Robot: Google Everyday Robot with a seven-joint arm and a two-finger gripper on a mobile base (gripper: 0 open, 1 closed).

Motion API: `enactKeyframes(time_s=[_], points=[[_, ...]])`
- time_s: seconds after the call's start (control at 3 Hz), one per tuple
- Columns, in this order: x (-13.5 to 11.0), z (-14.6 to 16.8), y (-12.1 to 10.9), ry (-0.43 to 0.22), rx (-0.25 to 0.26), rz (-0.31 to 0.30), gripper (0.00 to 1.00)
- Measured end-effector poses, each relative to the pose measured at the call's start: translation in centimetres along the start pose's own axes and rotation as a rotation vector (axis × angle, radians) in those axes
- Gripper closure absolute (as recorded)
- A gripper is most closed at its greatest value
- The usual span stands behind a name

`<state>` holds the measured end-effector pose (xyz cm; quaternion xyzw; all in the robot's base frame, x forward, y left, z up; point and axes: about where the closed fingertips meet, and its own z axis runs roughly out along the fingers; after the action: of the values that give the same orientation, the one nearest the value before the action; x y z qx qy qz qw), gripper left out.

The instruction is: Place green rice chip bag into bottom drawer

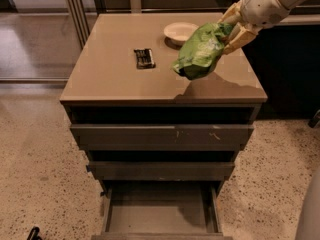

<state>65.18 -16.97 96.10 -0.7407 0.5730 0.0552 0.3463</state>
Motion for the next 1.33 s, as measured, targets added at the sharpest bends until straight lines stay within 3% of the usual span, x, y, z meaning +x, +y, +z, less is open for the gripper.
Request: enactKeyframes(time_s=[0.33, 0.67, 1.0, 1.33], points=[[-0.5, -1.9, 5.4, -0.031, -0.052, 0.095, 1.0], [-0.9, -2.1, 10.6, -0.084, -0.096, 0.258, 1.0], [-0.4, -1.0, 12.6, -0.089, -0.134, 0.303, 1.0], [-0.4, -1.0, 12.6, -0.089, -0.134, 0.303, 1.0]])
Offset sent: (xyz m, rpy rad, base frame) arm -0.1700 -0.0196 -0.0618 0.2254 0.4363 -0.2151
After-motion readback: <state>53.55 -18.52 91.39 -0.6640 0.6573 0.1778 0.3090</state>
